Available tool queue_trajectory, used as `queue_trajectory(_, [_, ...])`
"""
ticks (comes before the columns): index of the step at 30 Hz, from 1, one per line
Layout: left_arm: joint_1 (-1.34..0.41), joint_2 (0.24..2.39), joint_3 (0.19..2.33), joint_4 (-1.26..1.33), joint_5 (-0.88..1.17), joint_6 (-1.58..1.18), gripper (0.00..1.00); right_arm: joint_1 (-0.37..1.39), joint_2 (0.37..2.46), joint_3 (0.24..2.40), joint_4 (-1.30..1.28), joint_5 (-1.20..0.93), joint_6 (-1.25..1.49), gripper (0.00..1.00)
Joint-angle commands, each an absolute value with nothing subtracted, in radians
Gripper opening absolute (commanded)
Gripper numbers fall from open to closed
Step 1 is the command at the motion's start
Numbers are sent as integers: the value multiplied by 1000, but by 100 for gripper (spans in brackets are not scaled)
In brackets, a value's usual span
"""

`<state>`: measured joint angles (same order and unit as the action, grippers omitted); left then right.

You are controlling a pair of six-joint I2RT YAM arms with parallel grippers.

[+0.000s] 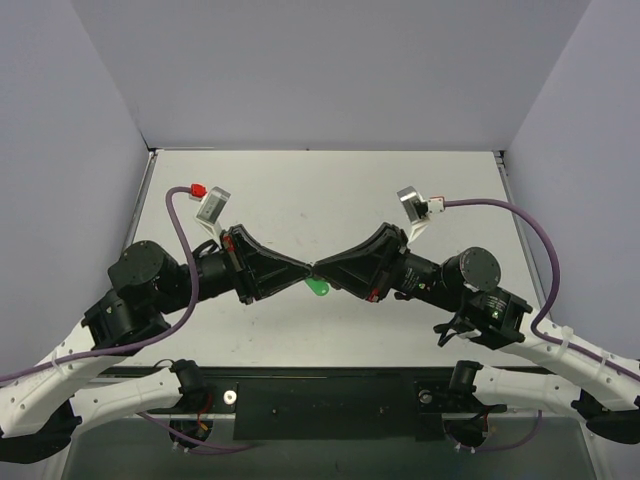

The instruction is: Remove the keys from the keyring

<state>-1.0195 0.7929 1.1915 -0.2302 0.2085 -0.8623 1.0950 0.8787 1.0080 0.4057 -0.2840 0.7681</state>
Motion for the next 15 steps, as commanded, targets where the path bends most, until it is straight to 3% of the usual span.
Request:
queue_trajectory(1, [-1023,790,1198,-196,198,-864,0,1132,897,1042,442,-291,735,5])
queue_trajectory(9, [-1023,792,1203,-219,189,-858,0,1149,905,1057,397,-311,703,0])
queue_trajectory(10, [-1025,792,1210,-239,189,-847,13,1149,904,1061,373,-311,692,0])
queue_trajectory(11, [-1023,788,1213,-264,187,-841,32,1147,899,1066,361,-311,680,0])
queue_trajectory(14, [-1025,775,1241,-339,163,-805,71,1149,882,1080,284,-311,652,0])
queue_trajectory(15, [-1025,772,1253,-394,155,-793,79,1149,874,1089,264,-314,637,0])
